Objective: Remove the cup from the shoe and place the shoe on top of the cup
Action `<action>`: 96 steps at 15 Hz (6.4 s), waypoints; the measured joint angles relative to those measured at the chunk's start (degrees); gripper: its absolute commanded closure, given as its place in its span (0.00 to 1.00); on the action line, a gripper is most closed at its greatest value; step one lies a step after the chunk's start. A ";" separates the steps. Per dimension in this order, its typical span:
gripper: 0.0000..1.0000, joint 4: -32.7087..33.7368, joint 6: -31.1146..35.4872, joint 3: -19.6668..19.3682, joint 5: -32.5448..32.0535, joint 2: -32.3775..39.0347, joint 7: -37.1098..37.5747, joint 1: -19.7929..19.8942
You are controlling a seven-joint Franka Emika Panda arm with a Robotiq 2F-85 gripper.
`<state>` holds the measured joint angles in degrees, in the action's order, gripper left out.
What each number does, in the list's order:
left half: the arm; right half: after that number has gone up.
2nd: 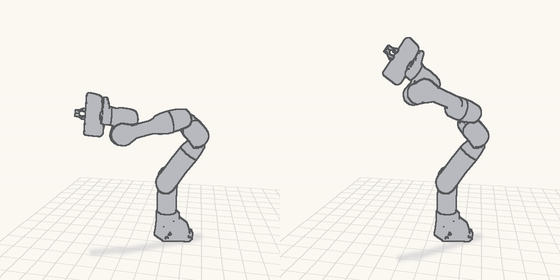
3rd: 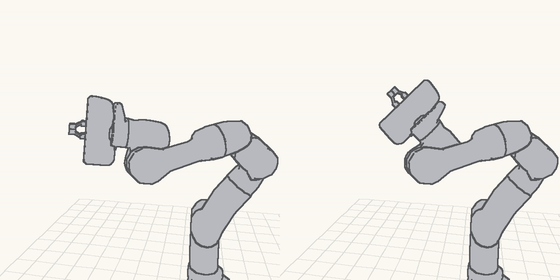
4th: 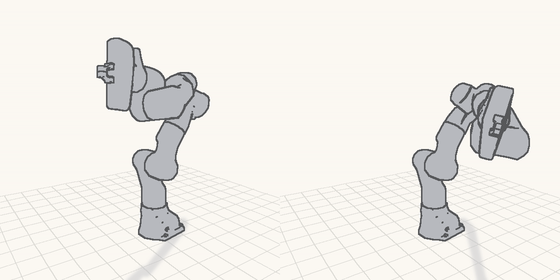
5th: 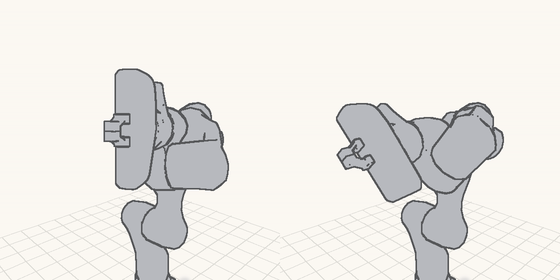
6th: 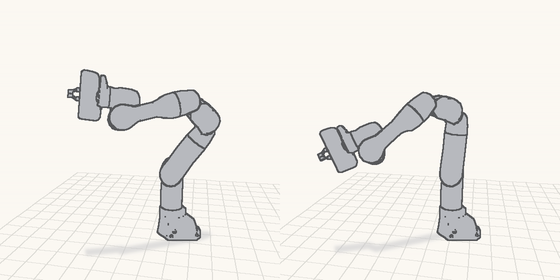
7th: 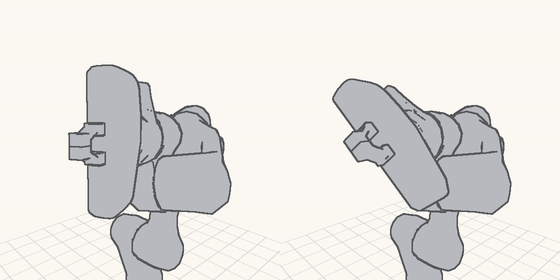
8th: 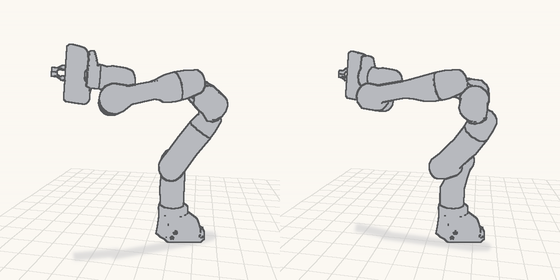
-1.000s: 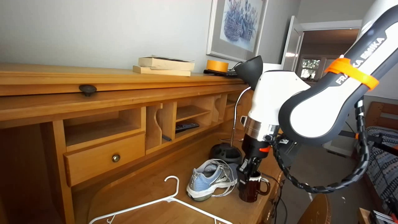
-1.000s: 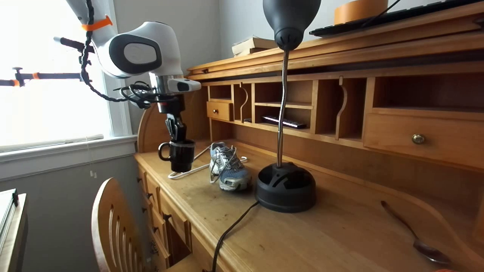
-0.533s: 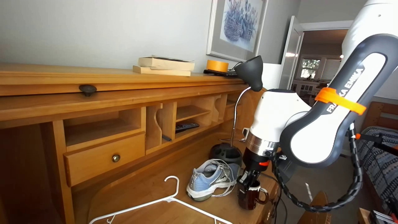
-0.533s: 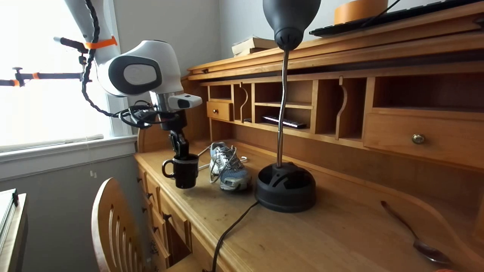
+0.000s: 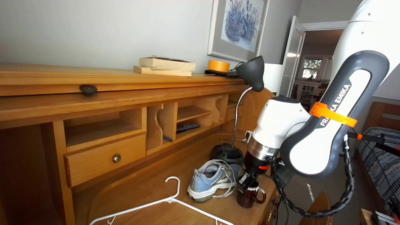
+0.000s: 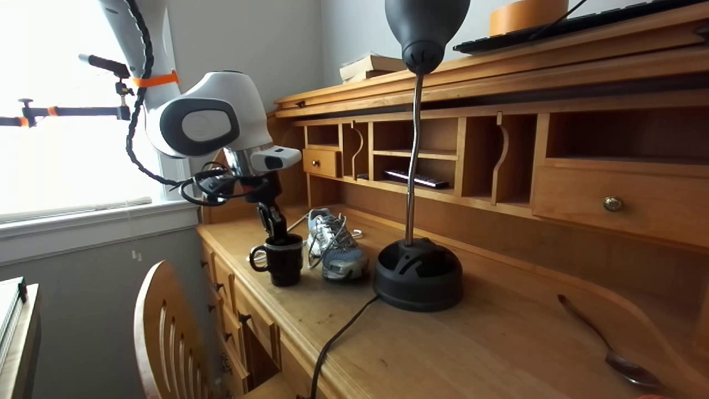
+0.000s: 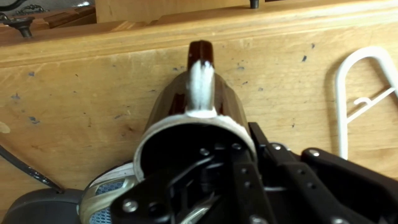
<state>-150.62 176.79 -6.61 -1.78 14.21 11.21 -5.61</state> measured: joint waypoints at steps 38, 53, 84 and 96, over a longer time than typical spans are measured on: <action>0.00 25.56 -28.65 -8.44 -24.56 7.62 46.32 -11.96; 0.96 29.19 -28.65 -9.13 -26.46 11.30 52.29 -11.57; 0.96 7.36 -28.60 2.45 -52.67 -19.47 62.28 0.10; 0.96 -2.39 -28.45 5.46 -47.98 -28.23 58.80 5.59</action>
<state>-153.01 148.35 -1.14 -49.76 -14.02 70.01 -0.02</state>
